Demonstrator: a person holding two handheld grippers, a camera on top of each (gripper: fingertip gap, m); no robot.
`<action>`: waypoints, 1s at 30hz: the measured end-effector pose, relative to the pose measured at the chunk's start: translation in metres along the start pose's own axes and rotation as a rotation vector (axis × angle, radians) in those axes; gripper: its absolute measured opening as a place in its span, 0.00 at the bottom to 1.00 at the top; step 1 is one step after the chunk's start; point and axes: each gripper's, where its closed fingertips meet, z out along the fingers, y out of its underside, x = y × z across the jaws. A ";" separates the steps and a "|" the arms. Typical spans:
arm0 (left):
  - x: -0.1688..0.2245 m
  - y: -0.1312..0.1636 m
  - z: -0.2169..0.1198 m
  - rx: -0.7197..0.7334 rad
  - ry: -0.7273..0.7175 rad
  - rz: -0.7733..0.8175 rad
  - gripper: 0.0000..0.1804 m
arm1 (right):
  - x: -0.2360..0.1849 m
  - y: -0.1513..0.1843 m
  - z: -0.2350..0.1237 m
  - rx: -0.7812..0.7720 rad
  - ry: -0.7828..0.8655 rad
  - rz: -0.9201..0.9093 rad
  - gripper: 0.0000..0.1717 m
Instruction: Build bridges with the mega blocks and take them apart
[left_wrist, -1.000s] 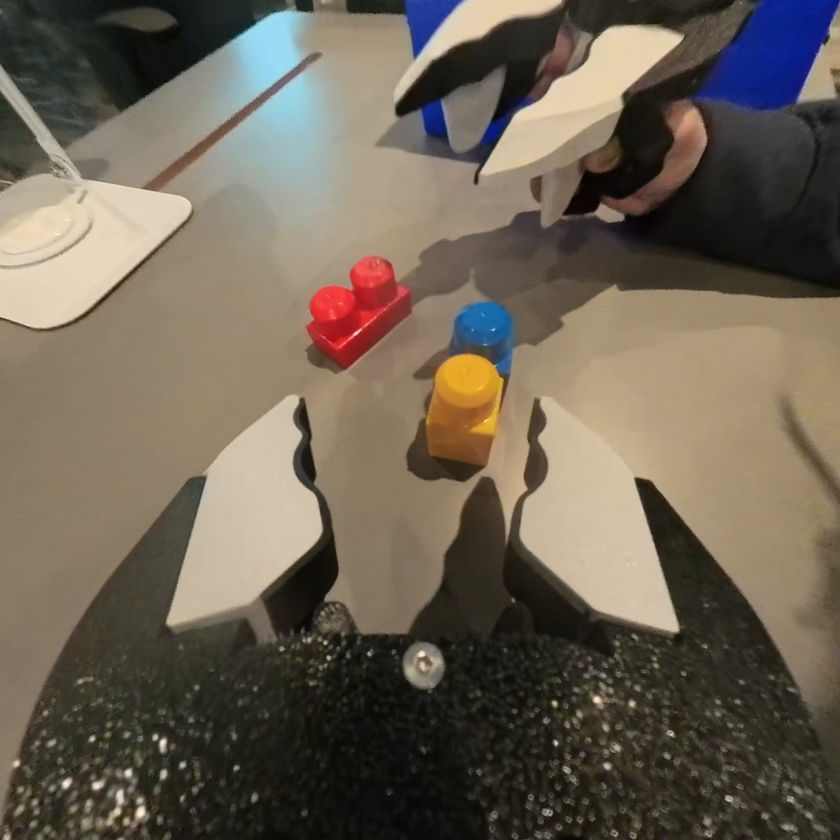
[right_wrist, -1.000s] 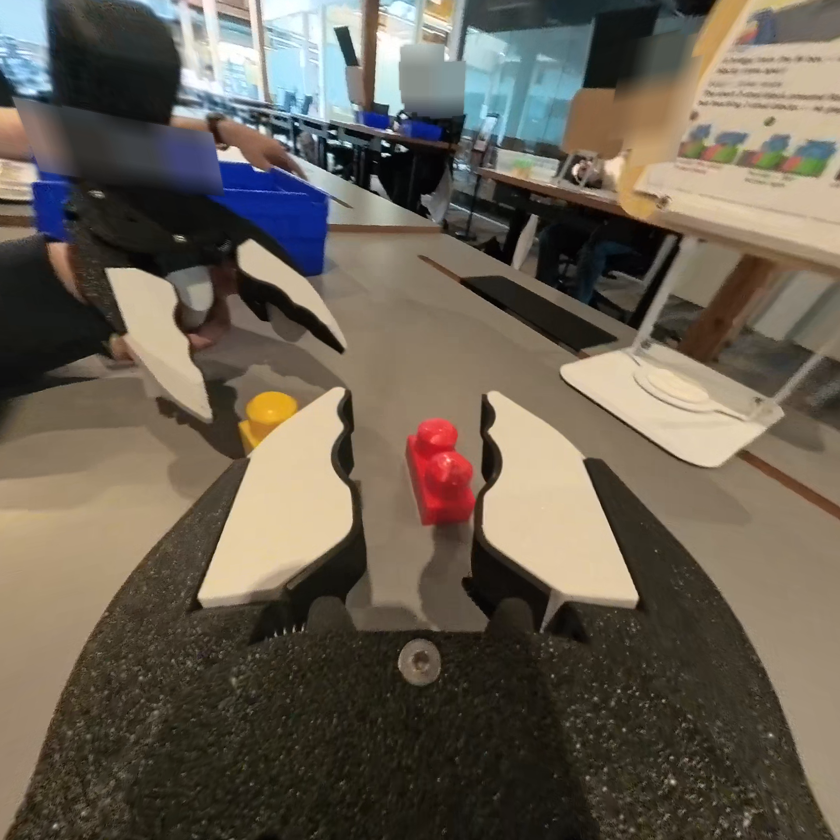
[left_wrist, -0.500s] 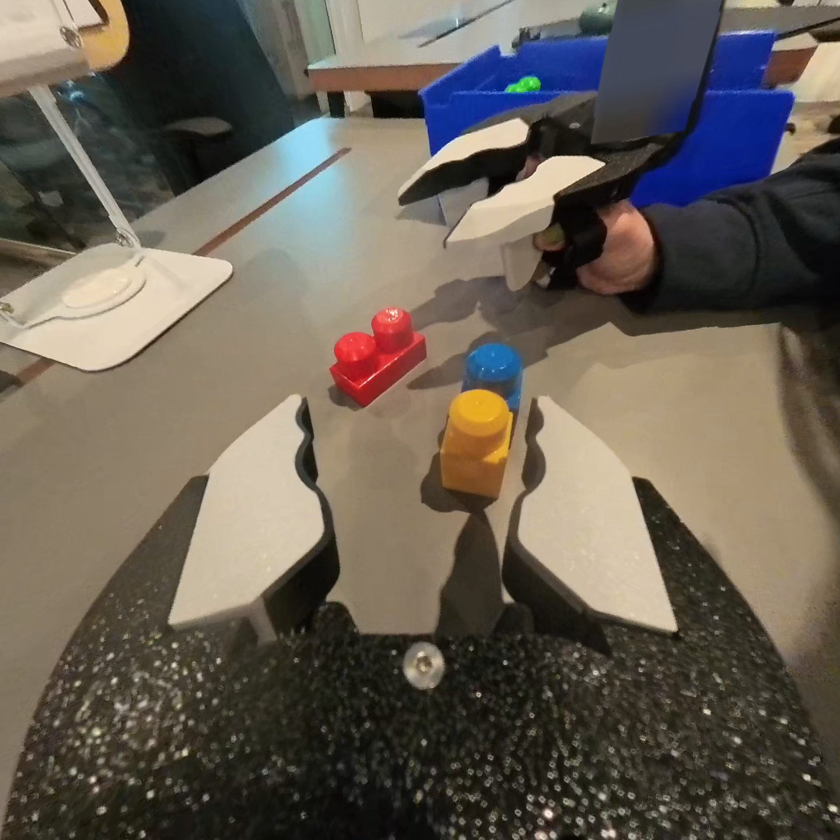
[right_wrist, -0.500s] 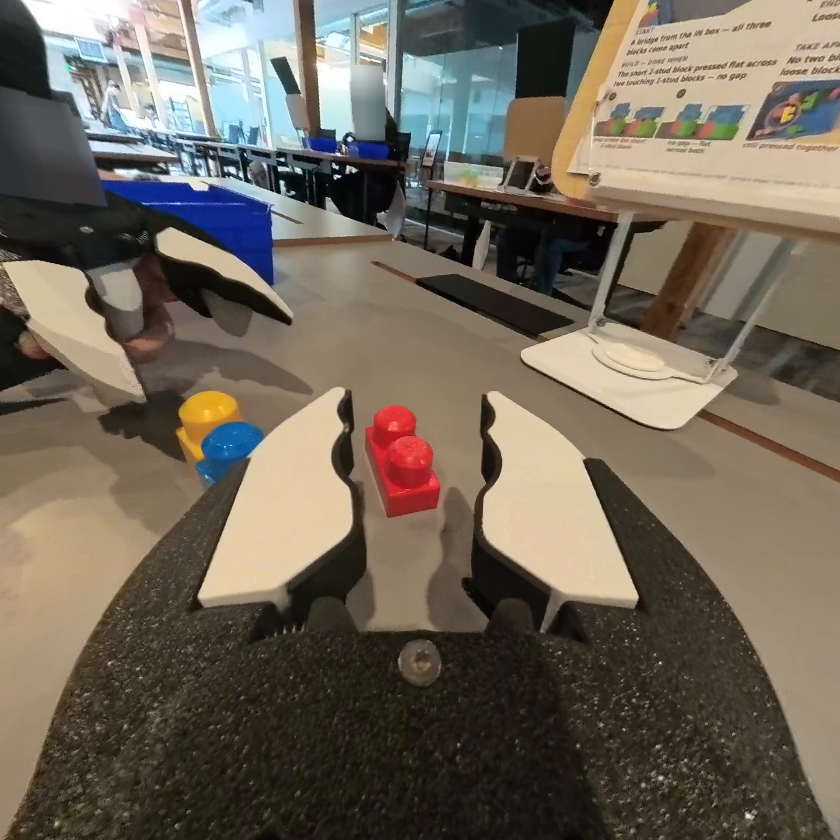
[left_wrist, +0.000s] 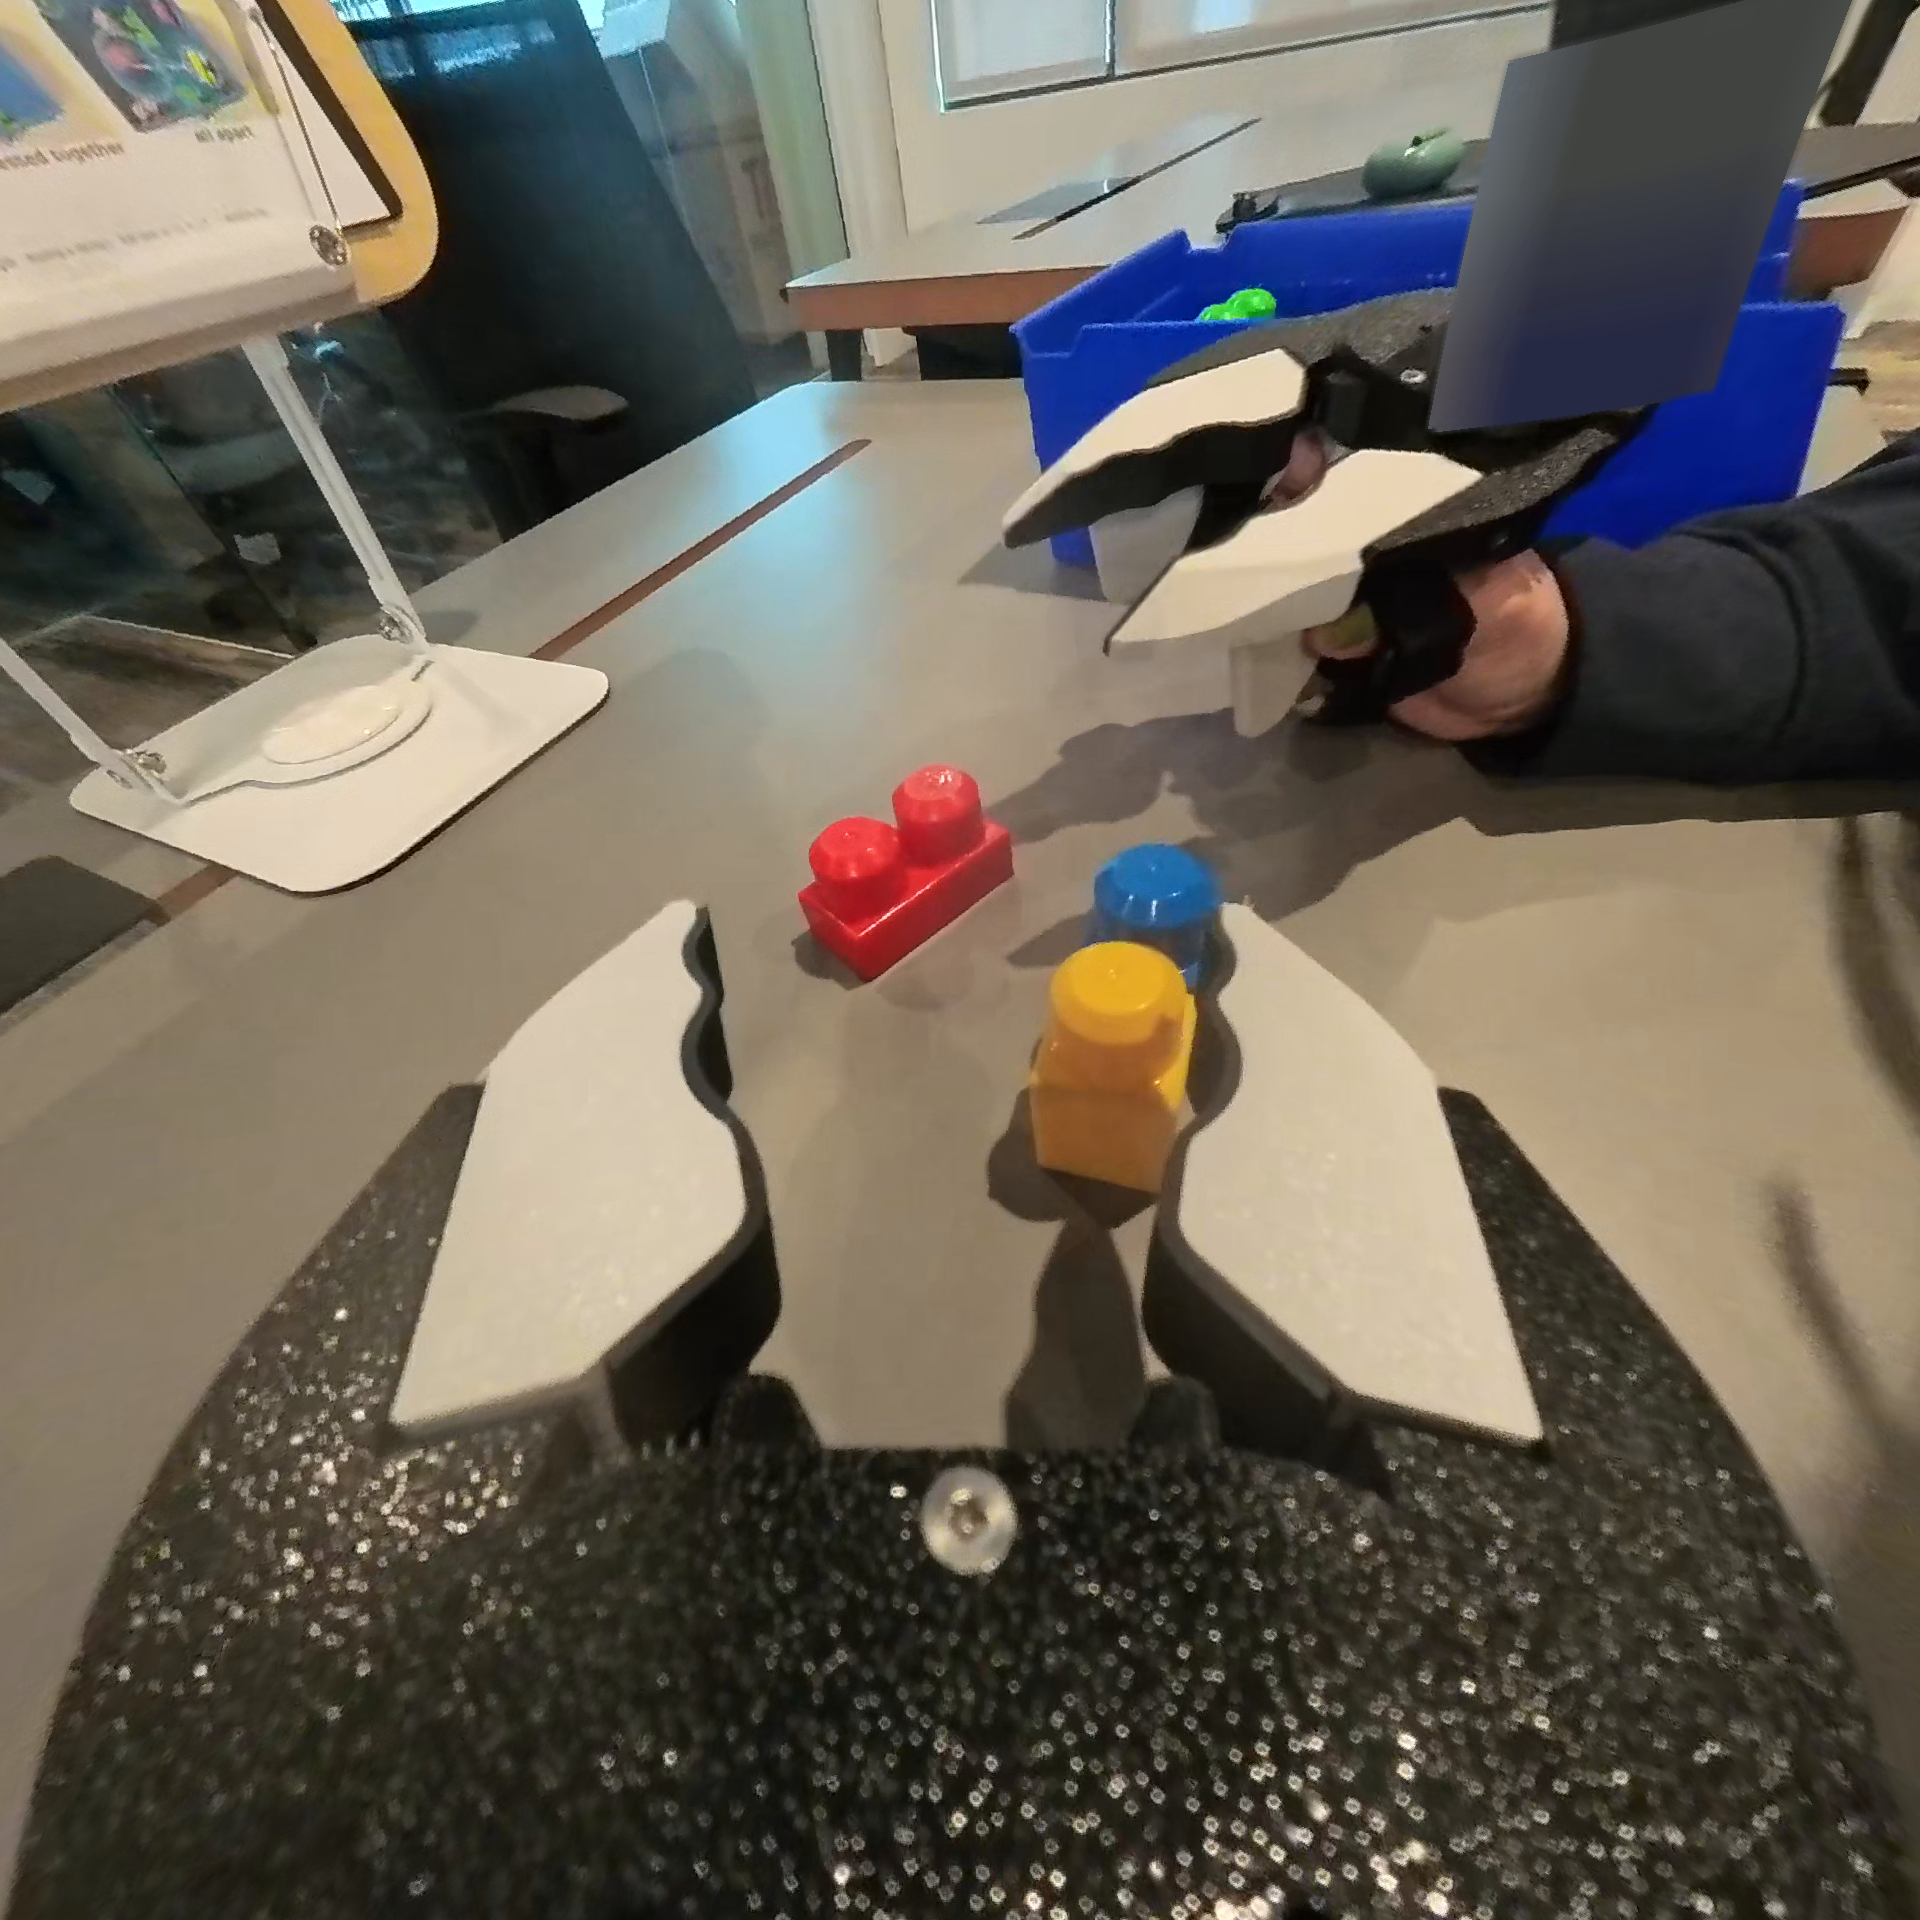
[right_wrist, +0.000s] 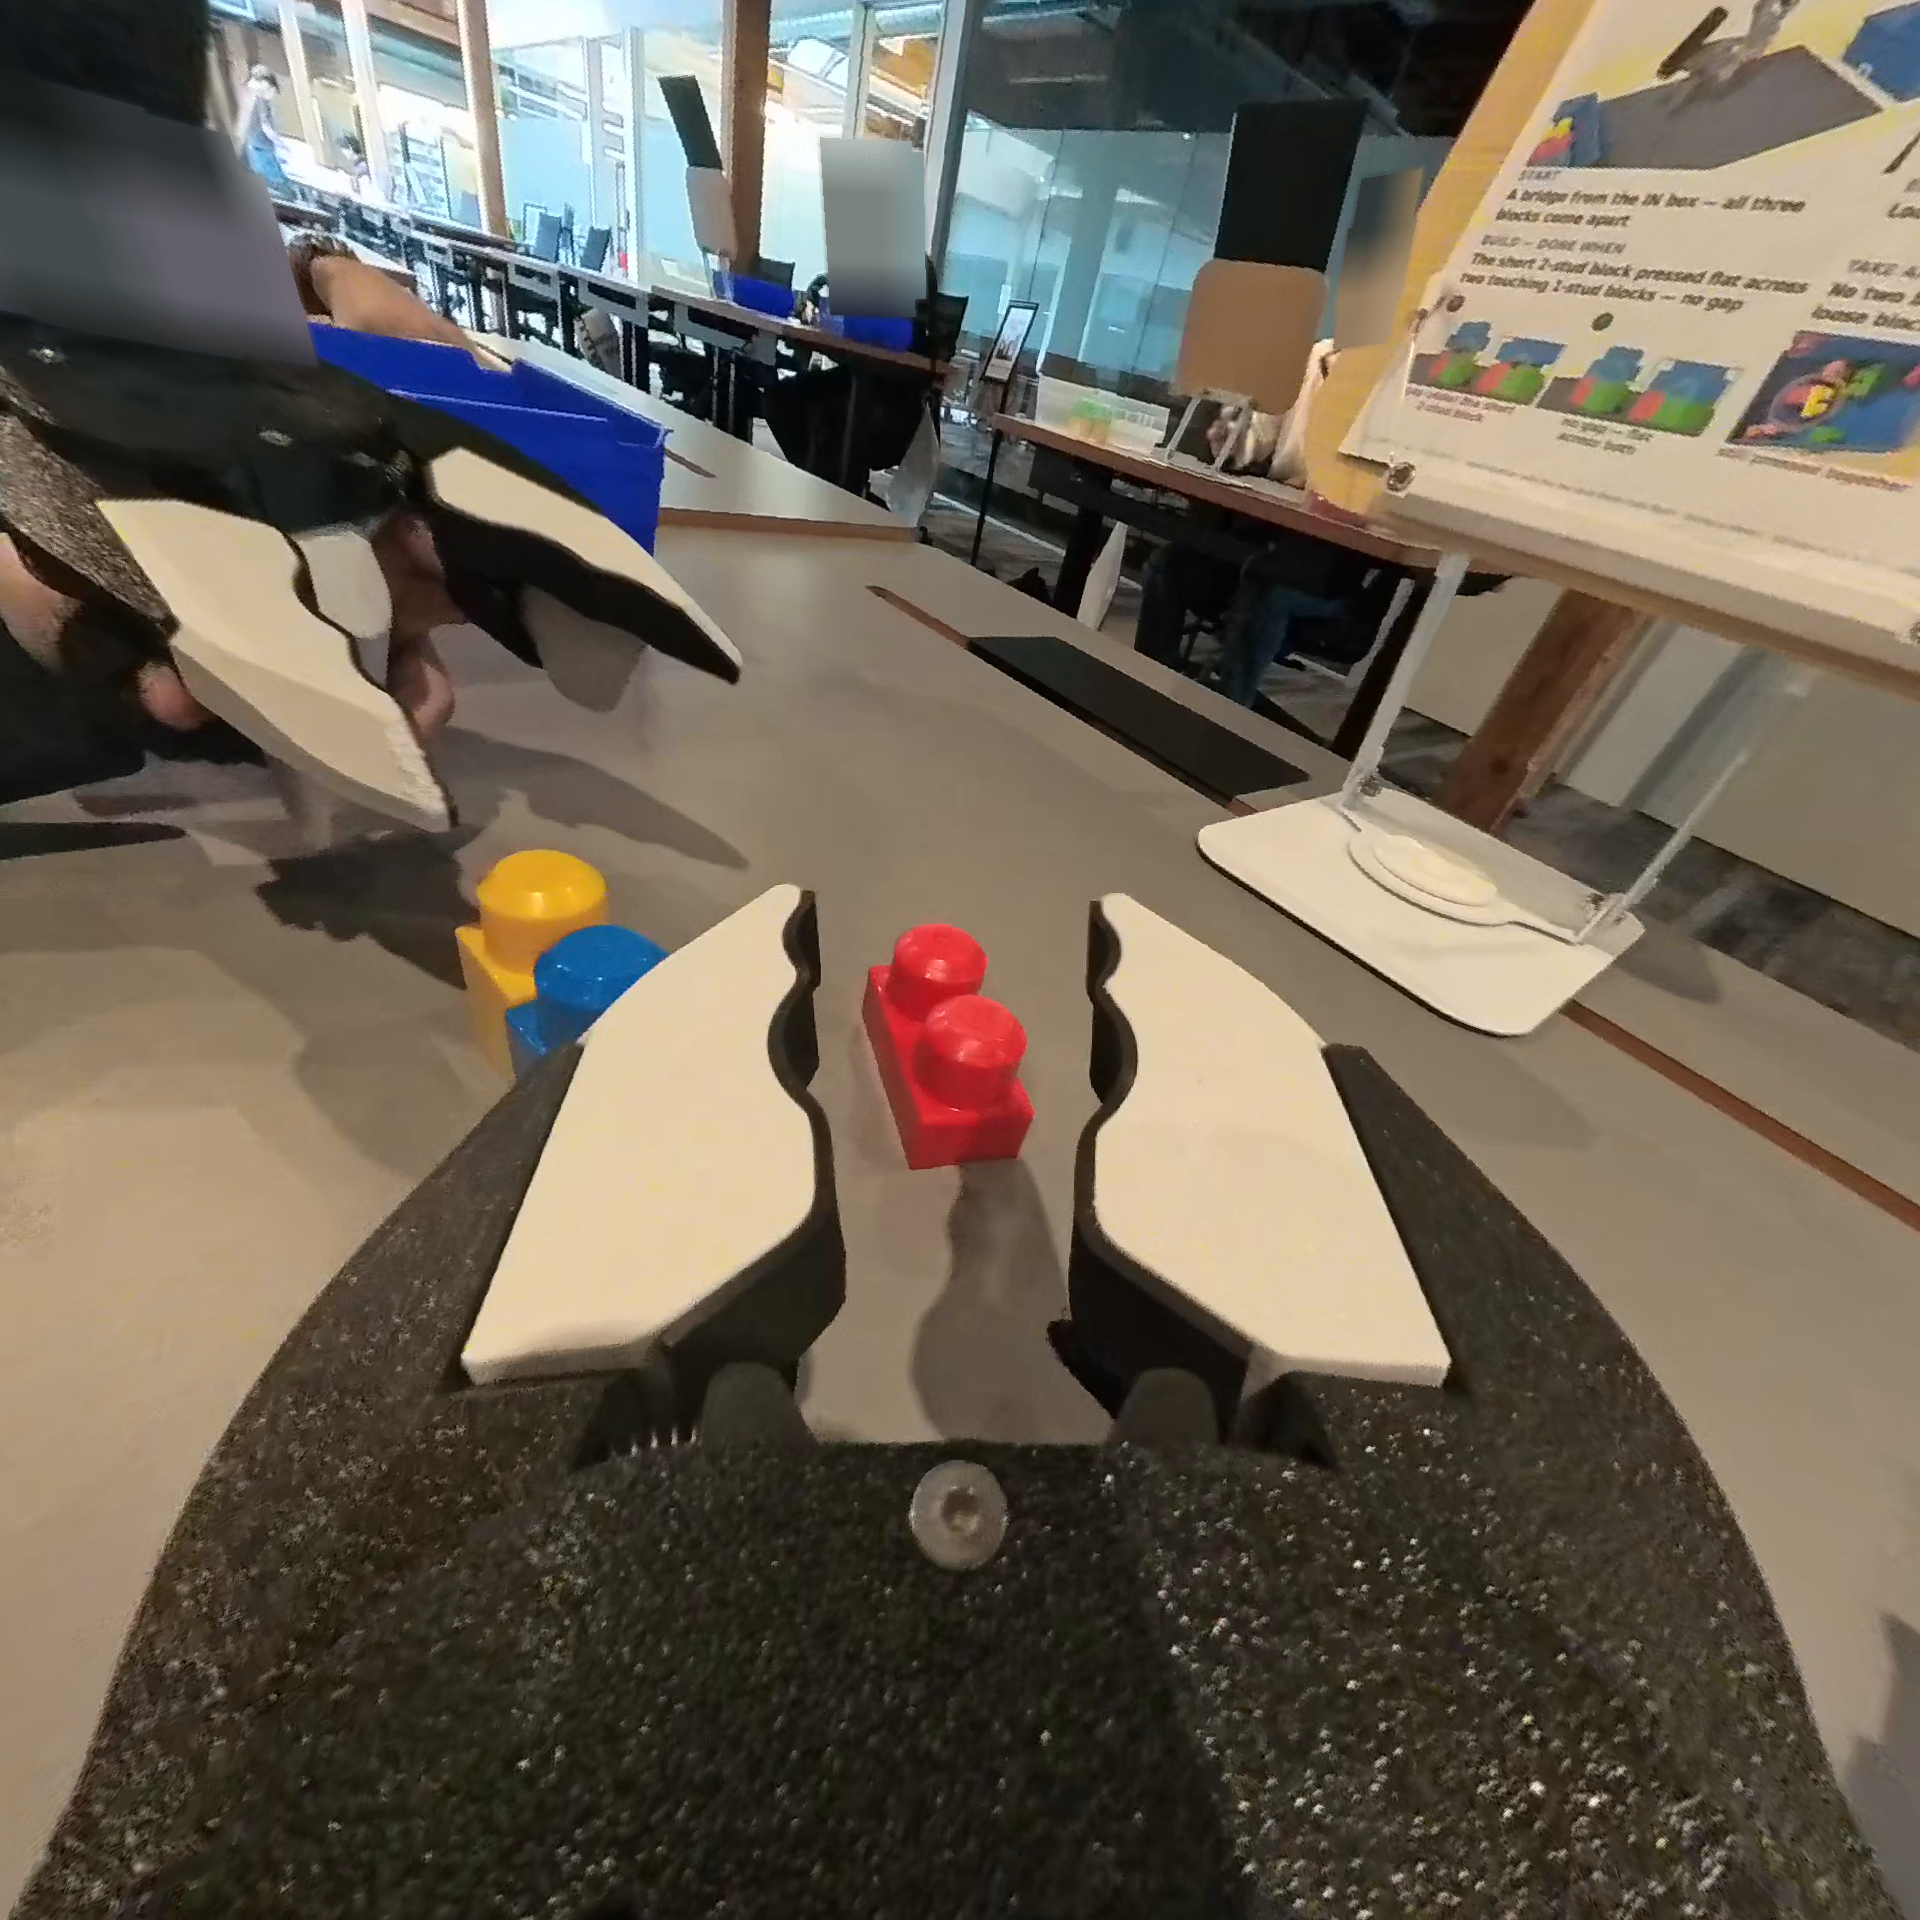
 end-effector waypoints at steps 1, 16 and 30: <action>0.000 0.001 0.000 -0.004 0.000 -0.006 0.48 | -0.001 0.000 0.000 0.002 -0.002 -0.003 0.28; 0.000 0.008 0.006 -0.015 0.014 -0.043 0.48 | 0.000 -0.001 -0.001 0.010 0.003 -0.001 0.28; -0.021 -0.008 -0.003 0.093 -0.128 -0.043 0.49 | -0.001 -0.001 0.000 0.017 -0.002 -0.007 0.28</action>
